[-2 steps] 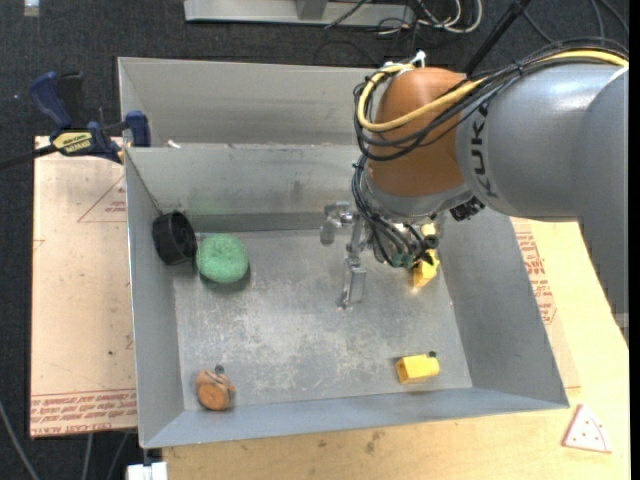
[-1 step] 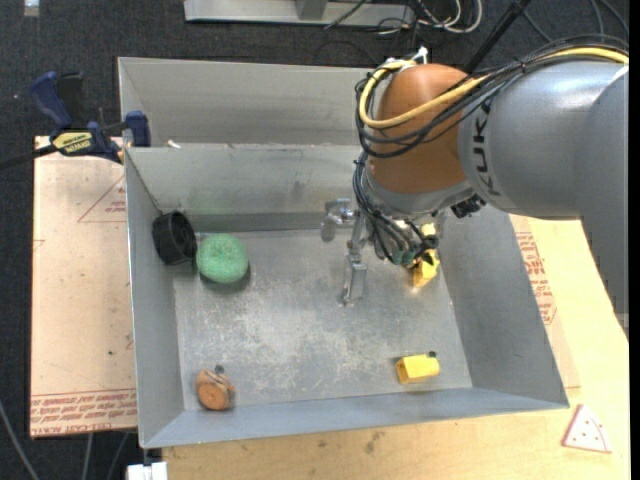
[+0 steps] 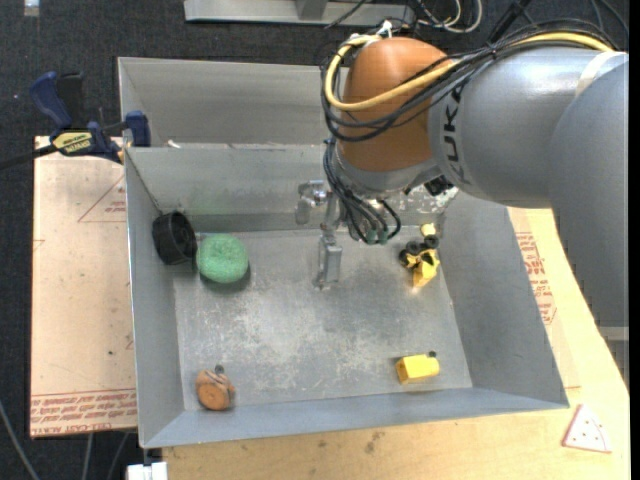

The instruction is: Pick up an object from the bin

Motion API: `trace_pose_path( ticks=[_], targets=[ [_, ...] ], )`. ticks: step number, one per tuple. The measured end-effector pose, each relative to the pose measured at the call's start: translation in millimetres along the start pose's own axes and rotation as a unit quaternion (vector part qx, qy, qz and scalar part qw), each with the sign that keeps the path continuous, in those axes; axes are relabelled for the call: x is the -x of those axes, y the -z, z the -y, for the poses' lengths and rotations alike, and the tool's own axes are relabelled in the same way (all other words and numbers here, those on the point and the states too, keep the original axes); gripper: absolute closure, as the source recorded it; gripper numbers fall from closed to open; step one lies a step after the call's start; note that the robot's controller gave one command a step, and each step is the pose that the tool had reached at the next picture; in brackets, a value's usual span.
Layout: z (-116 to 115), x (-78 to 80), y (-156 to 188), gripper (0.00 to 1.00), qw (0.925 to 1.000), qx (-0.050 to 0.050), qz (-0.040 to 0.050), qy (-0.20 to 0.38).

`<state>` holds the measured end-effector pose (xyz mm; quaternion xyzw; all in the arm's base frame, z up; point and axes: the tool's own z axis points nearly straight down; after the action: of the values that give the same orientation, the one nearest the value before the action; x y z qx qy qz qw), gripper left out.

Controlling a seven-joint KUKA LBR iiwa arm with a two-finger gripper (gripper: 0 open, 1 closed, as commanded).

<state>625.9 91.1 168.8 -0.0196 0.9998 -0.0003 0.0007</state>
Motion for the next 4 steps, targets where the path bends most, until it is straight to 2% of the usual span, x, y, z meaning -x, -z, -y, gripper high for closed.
trace_pose_path(
  ticks=[1, 2, 3, 4],
  targets=[
    [-21.3, 11.2, -13.6, 0.00, 0.9999, 0.003, 0.0038, -0.014],
    [-47.0, 23.1, -56.9, 0.00, 0.9999, 0.001, 0.0021, 0.014],
    [-79.8, 22.6, -47.0, 0.00, 0.9976, 0.001, -0.0002, 0.070],
    [-90.0, 31.3, -72.2, 0.00, 0.9978, 0.002, 0.0028, 0.066]
  ],
)
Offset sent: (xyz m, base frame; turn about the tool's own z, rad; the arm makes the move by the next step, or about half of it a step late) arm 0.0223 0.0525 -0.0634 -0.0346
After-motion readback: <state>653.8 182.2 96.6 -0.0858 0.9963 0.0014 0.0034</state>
